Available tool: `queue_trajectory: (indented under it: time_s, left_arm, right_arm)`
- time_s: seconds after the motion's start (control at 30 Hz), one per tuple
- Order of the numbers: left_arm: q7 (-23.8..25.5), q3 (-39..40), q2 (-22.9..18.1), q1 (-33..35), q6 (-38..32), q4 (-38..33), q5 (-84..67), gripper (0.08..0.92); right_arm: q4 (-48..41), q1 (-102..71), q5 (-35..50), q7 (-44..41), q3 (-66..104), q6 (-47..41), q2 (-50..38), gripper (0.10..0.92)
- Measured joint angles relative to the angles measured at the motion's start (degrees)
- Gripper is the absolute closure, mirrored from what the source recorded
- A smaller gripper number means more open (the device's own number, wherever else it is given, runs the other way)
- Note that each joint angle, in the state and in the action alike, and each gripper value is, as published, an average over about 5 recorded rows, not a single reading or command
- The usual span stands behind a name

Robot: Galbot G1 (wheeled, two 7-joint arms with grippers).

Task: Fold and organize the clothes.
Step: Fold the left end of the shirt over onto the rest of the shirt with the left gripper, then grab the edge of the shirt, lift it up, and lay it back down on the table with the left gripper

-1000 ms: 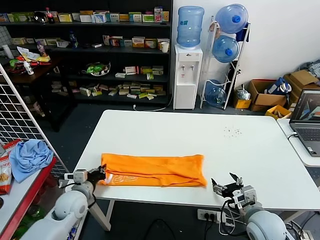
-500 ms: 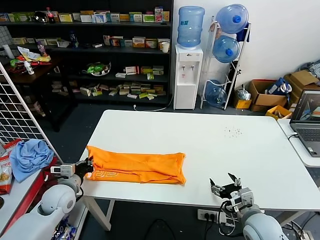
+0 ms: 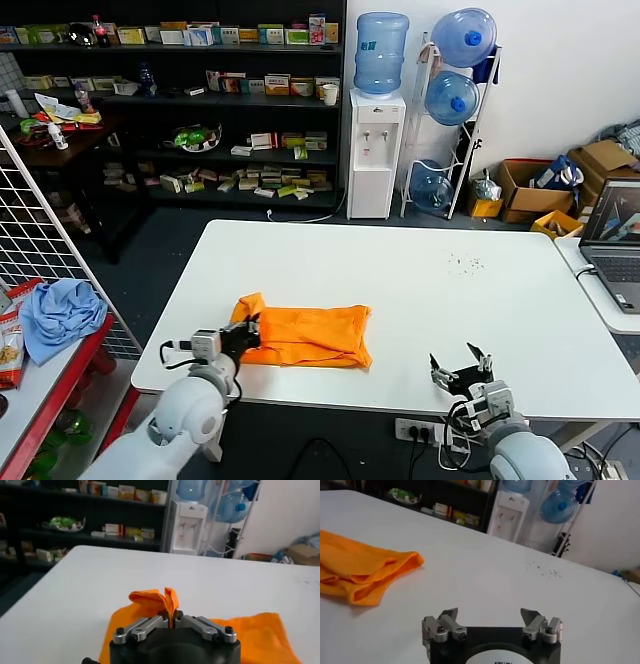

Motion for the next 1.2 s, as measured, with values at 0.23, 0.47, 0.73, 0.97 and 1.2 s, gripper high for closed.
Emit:
queue_trajectory:
  time_s: [0.23, 0.47, 0.73, 0.97, 1.2]
  left_arm:
    - [-1.3, 5.3, -7.0, -2.6, -0.1, 2.3, 1.1, 0.881]
    - [-1.4, 8.9, -13.2, -4.0, -0.8, 5.8, 2.4, 0.881]
    - [-0.6, 10.6, -18.4, -5.0, -3.1, 9.3, 3.0, 0.712]
    - [-0.1, 10.8, -20.9, -5.3, -6.3, 10.1, 2.4, 0.512]
    - [0.5, 10.5, -20.7, -4.3, -7.5, 9.4, 2.7, 0.313]
  right_arm:
    - [-0.6, 0.4, -1.0, 0.1, 1.2, 1.0, 1.1, 0.203]
    - [-1.4, 1.1, -1.3, 0.2, 1.5, 1.4, 1.6, 0.203]
    - [-2.4, 2.2, -1.7, 0.2, 0.7, 1.6, 2.7, 0.203]
    - [-2.8, 3.0, -2.1, 0.2, 0.0, 1.7, 3.3, 0.203]
    - [-2.9, 3.4, -2.1, 0.2, -0.3, 1.6, 3.2, 0.203]
